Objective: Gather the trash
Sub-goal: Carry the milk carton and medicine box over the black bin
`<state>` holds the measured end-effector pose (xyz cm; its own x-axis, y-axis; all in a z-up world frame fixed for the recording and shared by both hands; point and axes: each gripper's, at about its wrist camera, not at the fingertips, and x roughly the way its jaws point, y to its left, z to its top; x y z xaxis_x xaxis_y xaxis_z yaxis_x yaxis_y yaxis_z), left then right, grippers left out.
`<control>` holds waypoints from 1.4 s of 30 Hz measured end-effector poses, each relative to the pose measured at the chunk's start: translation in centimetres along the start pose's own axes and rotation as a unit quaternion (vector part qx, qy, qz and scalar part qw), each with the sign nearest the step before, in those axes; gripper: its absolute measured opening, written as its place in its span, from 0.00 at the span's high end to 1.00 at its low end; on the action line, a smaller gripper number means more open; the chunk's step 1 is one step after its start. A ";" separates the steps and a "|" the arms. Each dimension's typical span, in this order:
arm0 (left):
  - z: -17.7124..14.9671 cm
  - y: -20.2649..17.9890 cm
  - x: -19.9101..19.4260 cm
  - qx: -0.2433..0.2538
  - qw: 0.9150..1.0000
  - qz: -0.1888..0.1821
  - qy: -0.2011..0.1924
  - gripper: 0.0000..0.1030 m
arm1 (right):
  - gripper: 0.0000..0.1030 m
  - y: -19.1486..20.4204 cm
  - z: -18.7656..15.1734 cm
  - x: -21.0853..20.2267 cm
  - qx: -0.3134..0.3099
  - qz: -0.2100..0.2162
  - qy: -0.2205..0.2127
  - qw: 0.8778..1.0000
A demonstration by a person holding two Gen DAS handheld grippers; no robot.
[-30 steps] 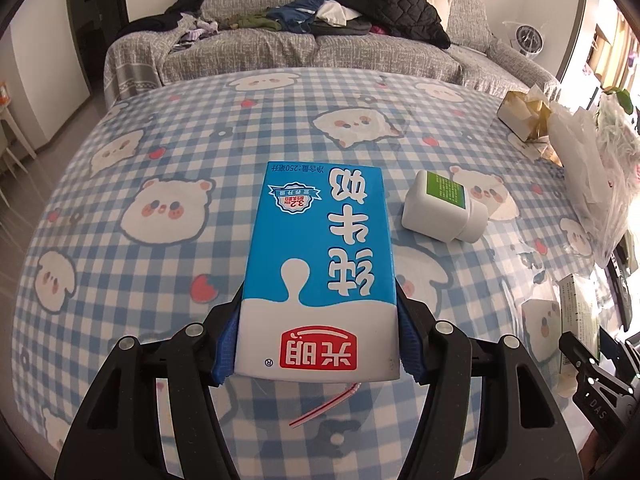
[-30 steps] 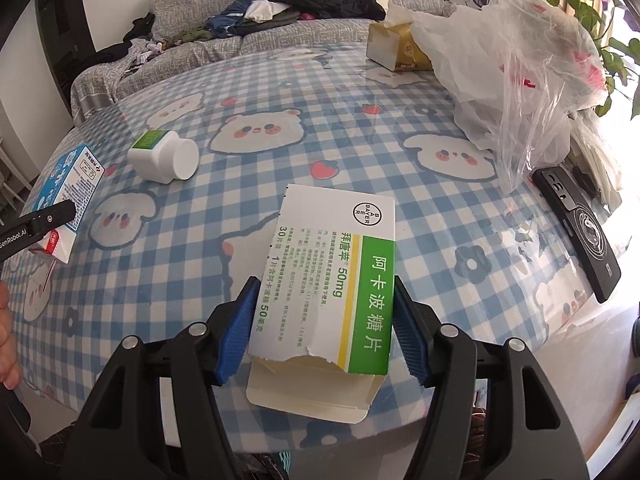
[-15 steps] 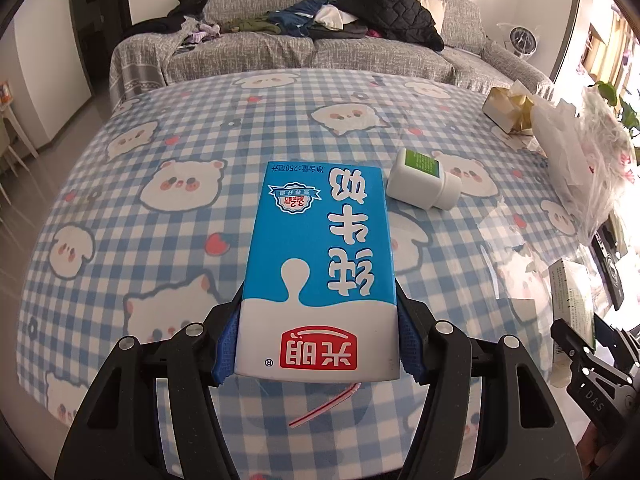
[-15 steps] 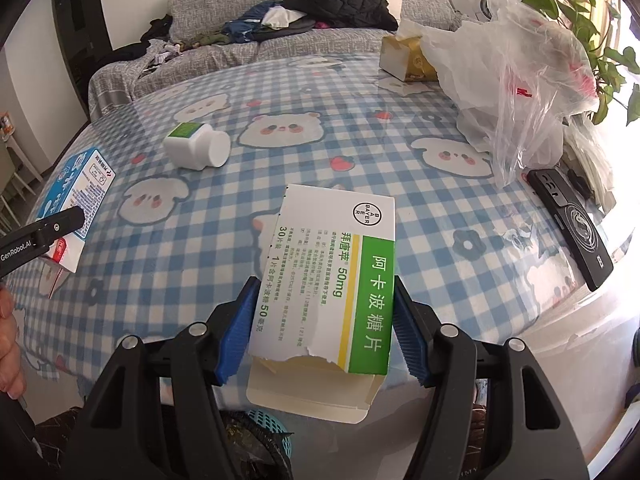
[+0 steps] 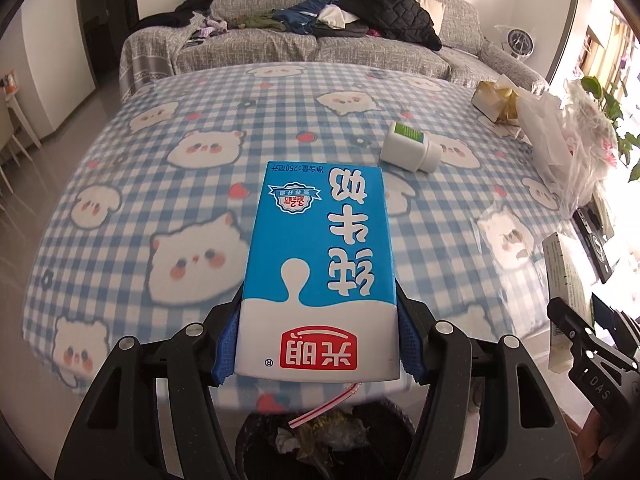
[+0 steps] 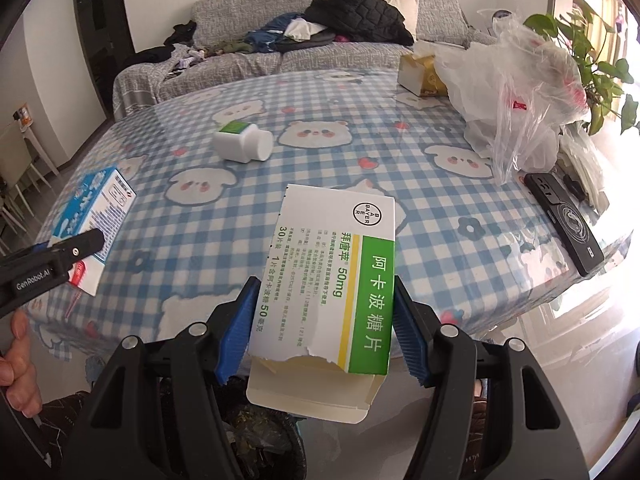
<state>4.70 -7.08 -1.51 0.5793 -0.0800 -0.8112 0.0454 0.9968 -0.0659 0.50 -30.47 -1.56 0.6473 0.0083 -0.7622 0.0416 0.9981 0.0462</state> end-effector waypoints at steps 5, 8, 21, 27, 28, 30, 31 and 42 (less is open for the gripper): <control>-2.1 0.6 -1.7 -0.005 1.000 -0.002 0.000 0.40 | 0.41 0.7 -1.7 -1.4 0.001 0.010 0.000 1.000; -3.5 0.7 -2.7 -0.008 1.000 -0.005 0.002 0.40 | 0.41 1.0 -2.8 -2.1 0.000 0.015 0.002 1.000; -9.8 1.2 -5.6 -0.027 0.999 -0.013 0.013 0.40 | 0.41 2.1 -8.0 -5.0 -0.007 0.029 0.012 0.999; -12.5 1.3 -6.6 -0.033 0.999 -0.016 0.021 0.40 | 0.41 2.8 -10.3 -5.6 -0.014 0.035 0.019 0.999; -13.1 1.3 -6.7 -0.034 0.999 -0.016 0.022 0.40 | 0.41 3.0 -10.8 -5.8 -0.016 0.036 0.020 0.999; -13.9 1.4 -6.9 -0.035 0.999 -0.015 0.023 0.40 | 0.41 3.3 -11.6 -6.0 -0.021 0.040 0.022 0.999; -14.3 1.5 -7.0 -0.035 0.999 -0.014 0.024 0.40 | 0.41 3.4 -11.9 -6.1 -0.023 0.040 0.022 0.999; -19.0 2.2 -7.1 -0.043 0.998 -0.007 0.042 0.40 | 0.41 5.3 -15.2 -6.4 -0.045 0.043 0.037 0.997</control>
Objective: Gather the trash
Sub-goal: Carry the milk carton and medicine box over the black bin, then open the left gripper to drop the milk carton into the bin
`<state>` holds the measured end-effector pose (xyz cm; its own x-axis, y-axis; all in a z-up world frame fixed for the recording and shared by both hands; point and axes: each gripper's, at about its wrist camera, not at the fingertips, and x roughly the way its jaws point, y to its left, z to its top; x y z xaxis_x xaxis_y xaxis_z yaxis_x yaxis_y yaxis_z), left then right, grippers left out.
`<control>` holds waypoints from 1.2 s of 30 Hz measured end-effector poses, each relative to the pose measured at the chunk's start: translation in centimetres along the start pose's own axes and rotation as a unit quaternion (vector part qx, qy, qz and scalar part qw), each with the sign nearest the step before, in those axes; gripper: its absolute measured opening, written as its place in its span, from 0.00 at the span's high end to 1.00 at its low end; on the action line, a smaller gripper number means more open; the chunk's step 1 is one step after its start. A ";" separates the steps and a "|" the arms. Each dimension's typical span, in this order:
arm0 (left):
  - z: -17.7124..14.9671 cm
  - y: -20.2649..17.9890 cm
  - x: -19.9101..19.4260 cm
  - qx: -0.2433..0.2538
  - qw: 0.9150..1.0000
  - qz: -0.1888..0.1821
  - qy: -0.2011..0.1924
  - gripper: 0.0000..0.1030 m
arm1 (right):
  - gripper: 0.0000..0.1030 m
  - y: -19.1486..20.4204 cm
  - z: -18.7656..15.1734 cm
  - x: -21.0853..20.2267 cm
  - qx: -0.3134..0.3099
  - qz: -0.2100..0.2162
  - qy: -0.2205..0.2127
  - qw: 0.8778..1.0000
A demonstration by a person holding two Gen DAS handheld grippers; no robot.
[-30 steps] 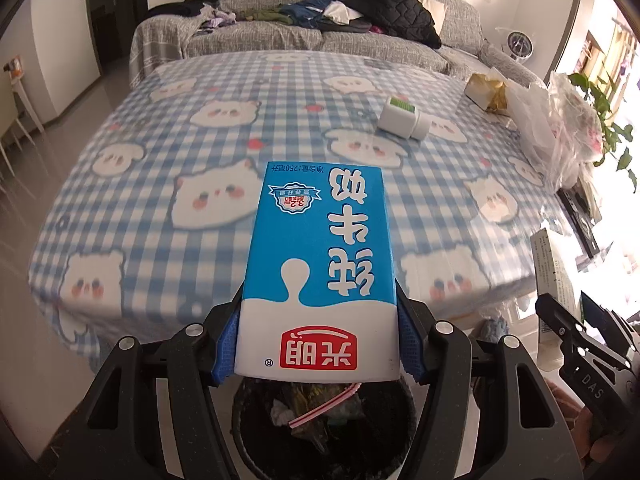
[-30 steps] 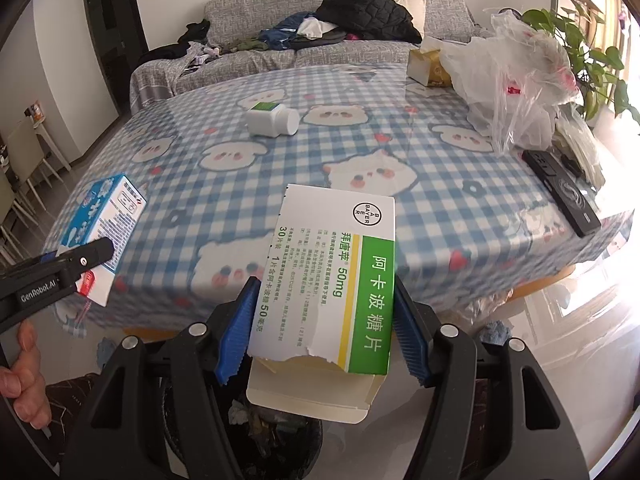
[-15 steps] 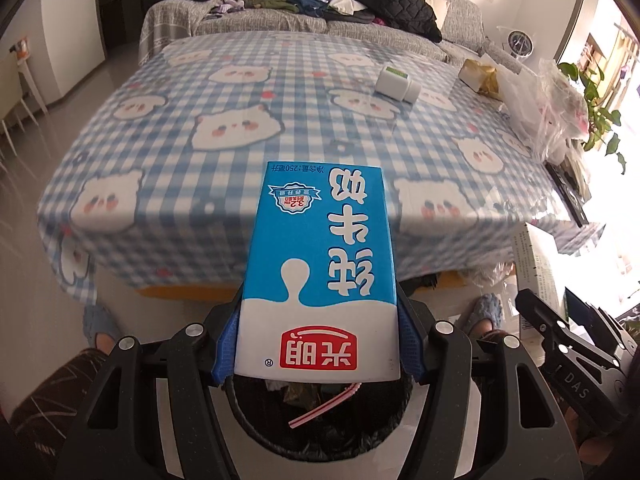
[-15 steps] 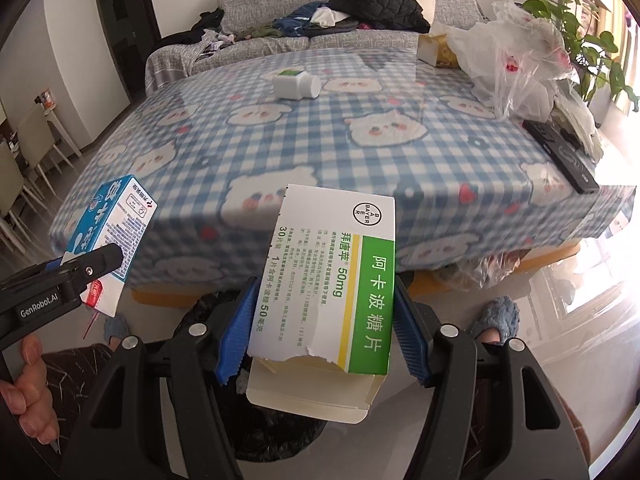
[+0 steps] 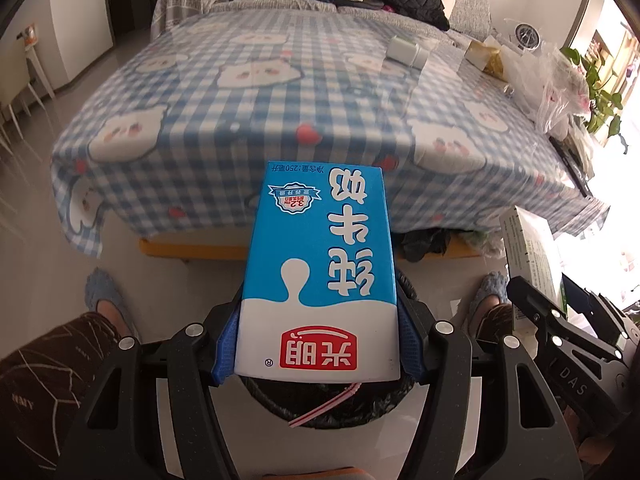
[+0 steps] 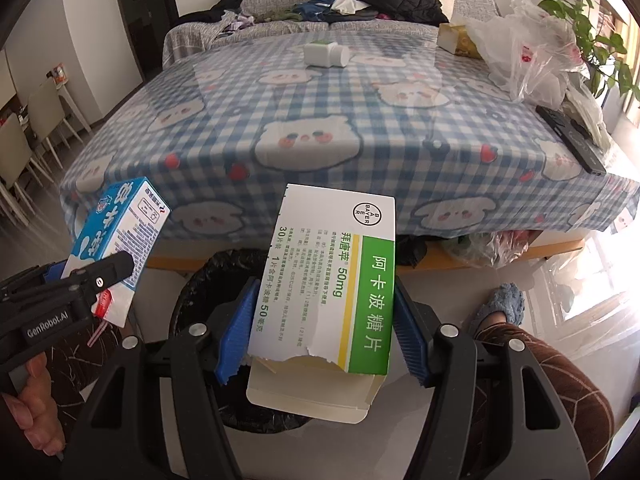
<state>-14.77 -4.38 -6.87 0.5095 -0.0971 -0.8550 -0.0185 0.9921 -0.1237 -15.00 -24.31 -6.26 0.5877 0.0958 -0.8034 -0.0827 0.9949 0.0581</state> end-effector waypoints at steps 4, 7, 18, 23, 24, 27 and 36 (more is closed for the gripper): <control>-1.4 0.2 0.6 -0.001 1.000 0.004 0.009 0.40 | 0.41 0.6 -1.0 0.6 -0.004 0.001 0.007 1.000; -2.6 0.3 1.3 0.002 1.000 0.004 0.016 0.40 | 0.41 0.9 -1.7 1.4 -0.003 -0.003 0.020 1.000; -6.0 1.8 6.7 0.001 0.999 0.012 0.053 0.40 | 0.41 1.5 -3.6 5.4 0.000 -0.009 0.038 0.999; -6.9 2.0 9.0 0.008 0.998 0.012 0.067 0.40 | 0.41 2.1 -4.3 7.3 0.004 -0.008 0.048 0.999; -7.0 1.9 9.4 0.010 0.997 0.014 0.069 0.40 | 0.41 2.1 -4.4 7.6 0.004 -0.008 0.050 0.999; -7.1 2.1 10.7 0.007 0.997 0.015 0.077 0.40 | 0.41 2.2 -4.8 8.7 0.010 -0.007 0.060 0.998; -7.4 0.3 13.3 0.022 0.996 0.006 0.087 0.40 | 0.41 0.9 -5.1 9.0 0.014 -0.012 0.067 0.998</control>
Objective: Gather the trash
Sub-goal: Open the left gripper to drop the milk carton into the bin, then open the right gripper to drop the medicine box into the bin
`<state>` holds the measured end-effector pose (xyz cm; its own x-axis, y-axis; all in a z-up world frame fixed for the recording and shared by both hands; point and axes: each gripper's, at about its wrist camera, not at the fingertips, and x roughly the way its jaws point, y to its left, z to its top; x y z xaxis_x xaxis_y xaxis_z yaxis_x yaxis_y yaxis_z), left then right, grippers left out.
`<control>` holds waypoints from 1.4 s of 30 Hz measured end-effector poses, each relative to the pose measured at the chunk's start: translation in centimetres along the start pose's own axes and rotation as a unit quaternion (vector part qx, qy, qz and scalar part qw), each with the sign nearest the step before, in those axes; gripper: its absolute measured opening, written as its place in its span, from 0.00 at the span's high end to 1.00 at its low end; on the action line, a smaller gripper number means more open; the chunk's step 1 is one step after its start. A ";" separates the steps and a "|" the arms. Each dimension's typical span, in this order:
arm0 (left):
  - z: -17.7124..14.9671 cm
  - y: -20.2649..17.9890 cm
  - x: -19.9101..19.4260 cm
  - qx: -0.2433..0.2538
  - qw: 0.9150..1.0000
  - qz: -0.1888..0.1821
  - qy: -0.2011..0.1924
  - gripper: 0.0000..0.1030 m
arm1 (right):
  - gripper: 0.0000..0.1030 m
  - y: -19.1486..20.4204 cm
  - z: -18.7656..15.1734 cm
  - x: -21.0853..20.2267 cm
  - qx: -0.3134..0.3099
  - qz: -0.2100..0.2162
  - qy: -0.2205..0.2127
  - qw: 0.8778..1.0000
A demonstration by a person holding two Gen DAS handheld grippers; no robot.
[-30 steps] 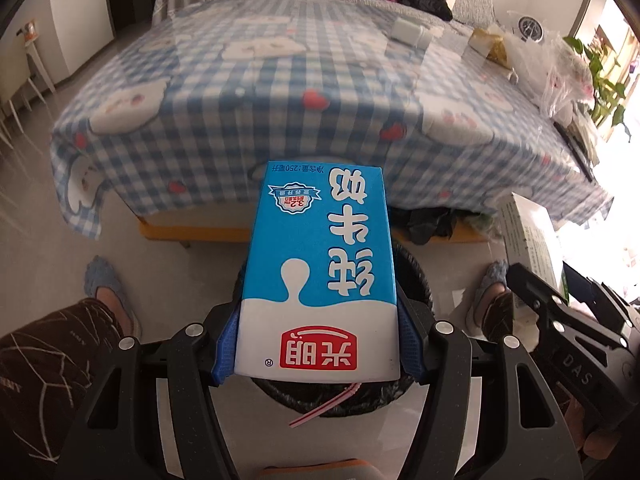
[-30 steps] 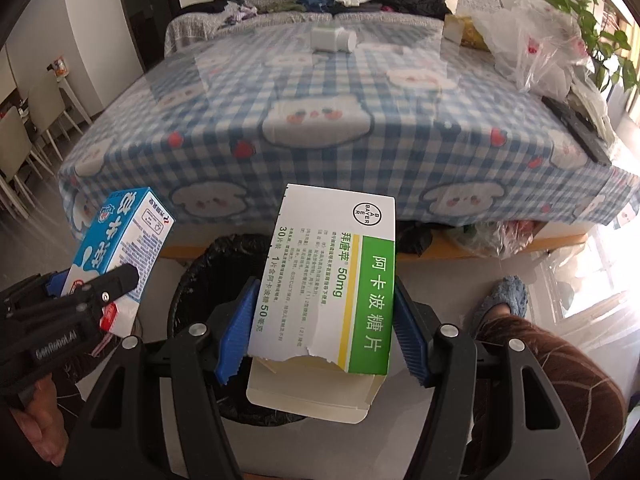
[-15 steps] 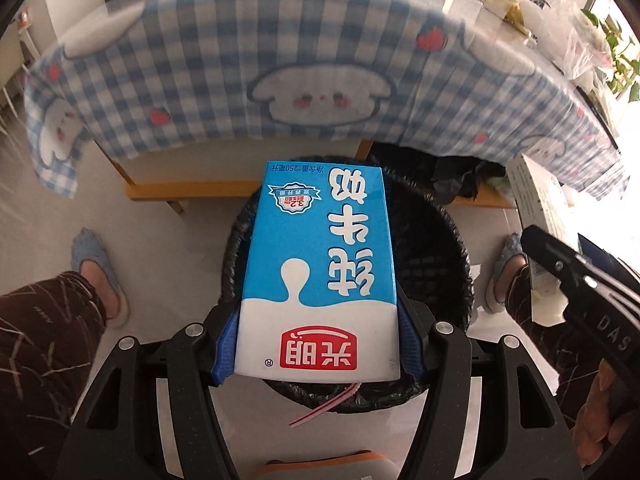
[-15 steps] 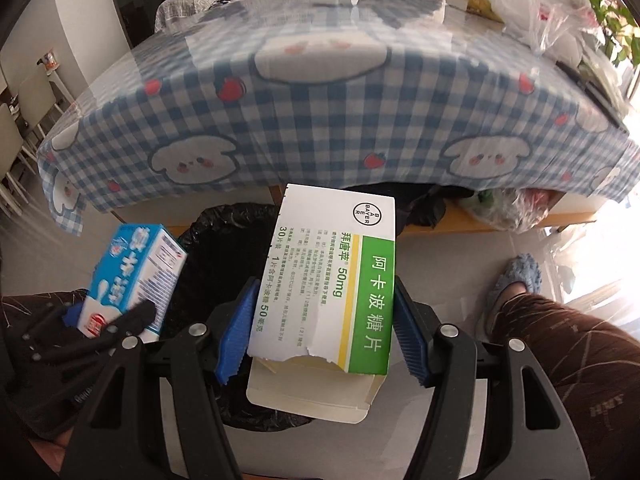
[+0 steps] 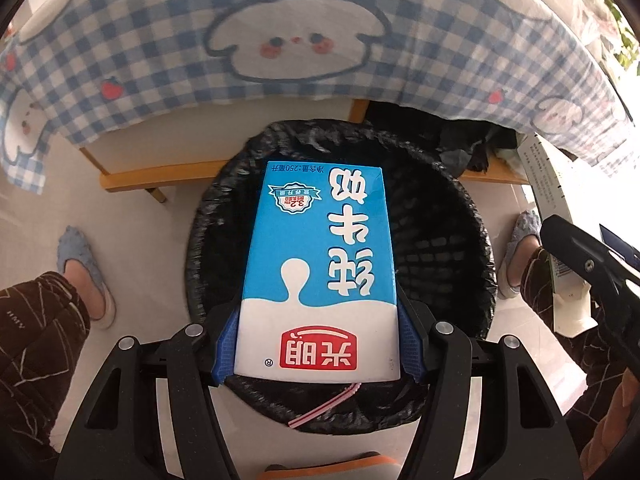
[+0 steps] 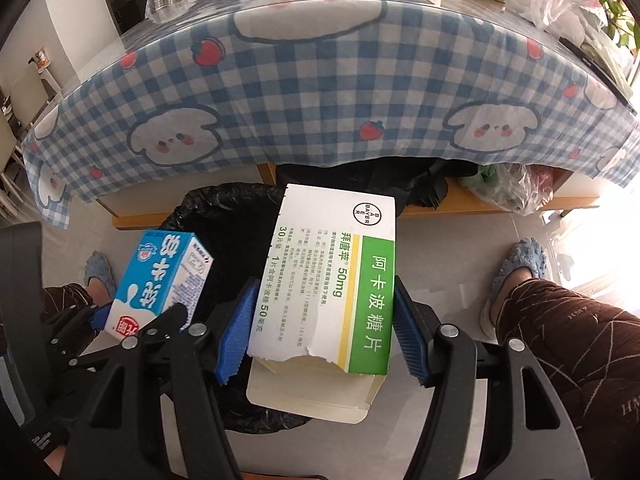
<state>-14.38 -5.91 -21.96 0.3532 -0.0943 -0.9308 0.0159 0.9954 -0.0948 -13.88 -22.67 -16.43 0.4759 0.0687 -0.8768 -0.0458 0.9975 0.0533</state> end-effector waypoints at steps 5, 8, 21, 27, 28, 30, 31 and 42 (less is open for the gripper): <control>0.4 -1.6 0.4 0.021 1.000 0.000 -0.005 0.37 | 0.41 -0.9 -0.3 0.0 0.002 -0.006 0.001 1.000; 0.4 -2.2 0.5 0.033 0.999 0.012 -0.012 0.17 | 0.41 -1.4 -0.4 0.1 0.005 -0.007 0.004 1.000; 0.5 0.7 -0.7 0.006 0.999 0.018 -0.035 0.06 | 0.40 -0.8 -0.6 1.8 0.009 0.021 0.010 1.000; 0.3 2.2 -1.3 -0.006 0.999 0.031 -0.040 0.06 | 0.40 0.8 -0.5 2.9 -0.006 0.025 0.018 1.000; 0.2 2.4 -1.3 -0.006 0.999 0.033 -0.041 0.06 | 0.40 1.2 -0.4 3.2 -0.009 0.026 0.021 0.999; 0.2 3.2 -1.6 -0.010 0.998 0.039 -0.044 0.06 | 0.40 1.9 -0.4 3.6 -0.013 0.028 0.025 0.999; 0.2 3.5 -1.8 -0.013 0.998 0.039 -0.044 0.06 | 0.40 2.3 -0.4 3.9 -0.016 0.030 0.027 0.999; 0.3 8.0 -3.4 -0.053 0.996 0.049 -0.048 0.06 | 0.40 6.1 0.1 3.9 -0.051 0.059 0.020 0.997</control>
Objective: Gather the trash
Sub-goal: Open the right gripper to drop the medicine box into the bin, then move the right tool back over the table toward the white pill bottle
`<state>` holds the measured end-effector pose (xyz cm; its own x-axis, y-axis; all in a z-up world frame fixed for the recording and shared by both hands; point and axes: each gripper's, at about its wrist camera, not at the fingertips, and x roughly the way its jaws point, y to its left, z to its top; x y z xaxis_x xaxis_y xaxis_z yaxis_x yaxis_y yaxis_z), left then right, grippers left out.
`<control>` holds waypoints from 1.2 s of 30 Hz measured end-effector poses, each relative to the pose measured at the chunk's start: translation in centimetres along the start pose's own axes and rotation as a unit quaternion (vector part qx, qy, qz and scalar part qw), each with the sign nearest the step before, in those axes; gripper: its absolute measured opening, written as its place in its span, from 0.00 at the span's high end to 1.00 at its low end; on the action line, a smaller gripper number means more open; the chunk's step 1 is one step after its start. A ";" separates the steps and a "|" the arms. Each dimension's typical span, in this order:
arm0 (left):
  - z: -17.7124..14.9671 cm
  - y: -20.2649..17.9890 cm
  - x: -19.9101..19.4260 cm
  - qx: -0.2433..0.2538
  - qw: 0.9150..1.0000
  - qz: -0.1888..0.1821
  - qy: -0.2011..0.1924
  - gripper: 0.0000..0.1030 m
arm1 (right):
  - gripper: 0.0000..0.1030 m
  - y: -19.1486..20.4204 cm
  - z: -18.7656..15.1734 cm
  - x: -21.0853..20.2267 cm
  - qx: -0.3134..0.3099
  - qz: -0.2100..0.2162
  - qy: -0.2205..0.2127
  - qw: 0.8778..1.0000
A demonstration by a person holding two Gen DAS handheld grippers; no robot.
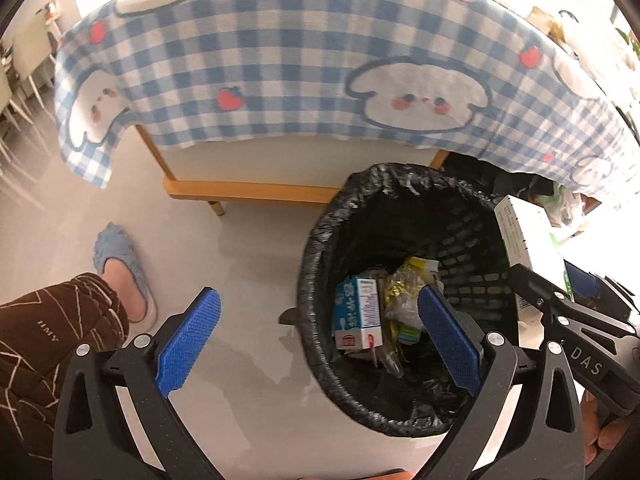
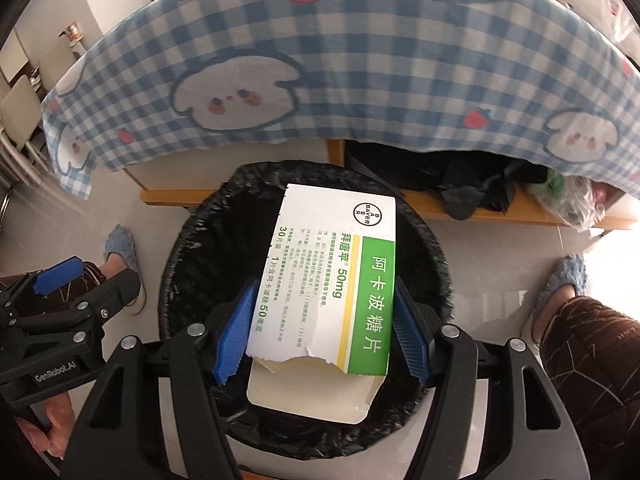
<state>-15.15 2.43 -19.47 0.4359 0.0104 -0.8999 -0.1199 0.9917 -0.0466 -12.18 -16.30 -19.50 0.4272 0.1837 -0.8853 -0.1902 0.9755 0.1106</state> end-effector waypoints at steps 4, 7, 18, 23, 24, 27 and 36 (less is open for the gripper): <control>0.1 0.6 -0.3 -0.004 1.000 0.006 -0.001 0.06 | 0.38 0.6 0.1 0.1 -0.008 0.004 -0.001 1.000; 0.2 0.8 -0.3 -0.007 1.000 0.006 0.000 0.06 | 0.38 0.6 0.1 0.2 -0.009 0.001 0.001 1.000; 0.6 0.2 -0.8 -0.001 1.000 0.002 0.000 0.06 | 0.13 -0.8 0.9 -2.3 0.009 -0.027 -0.029 0.999; 1.7 -0.8 -2.7 0.011 1.000 -0.014 -0.010 0.06 | 0.07 -1.1 2.1 -6.1 0.005 -0.040 -0.075 0.996; 2.0 -1.0 -3.4 0.014 1.000 -0.017 -0.016 0.06 | 0.07 -1.3 2.4 -6.6 0.006 -0.043 -0.081 0.996; 2.9 -1.2 -4.8 0.013 0.999 -0.021 -0.023 0.06 | 0.07 -2.2 3.6 -8.5 0.017 -0.051 -0.102 0.993; 7.7 -0.9 -8.8 0.003 0.998 -0.032 -0.055 0.06 | 0.07 -5.7 9.2 -12.1 0.033 -0.062 -0.138 0.988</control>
<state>-12.02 2.39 -8.19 0.5383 -0.0386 -0.8419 -0.0834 0.9916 -0.0988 -8.12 -22.92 -5.30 0.6700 0.0798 -0.7381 -0.0671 0.9966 0.0469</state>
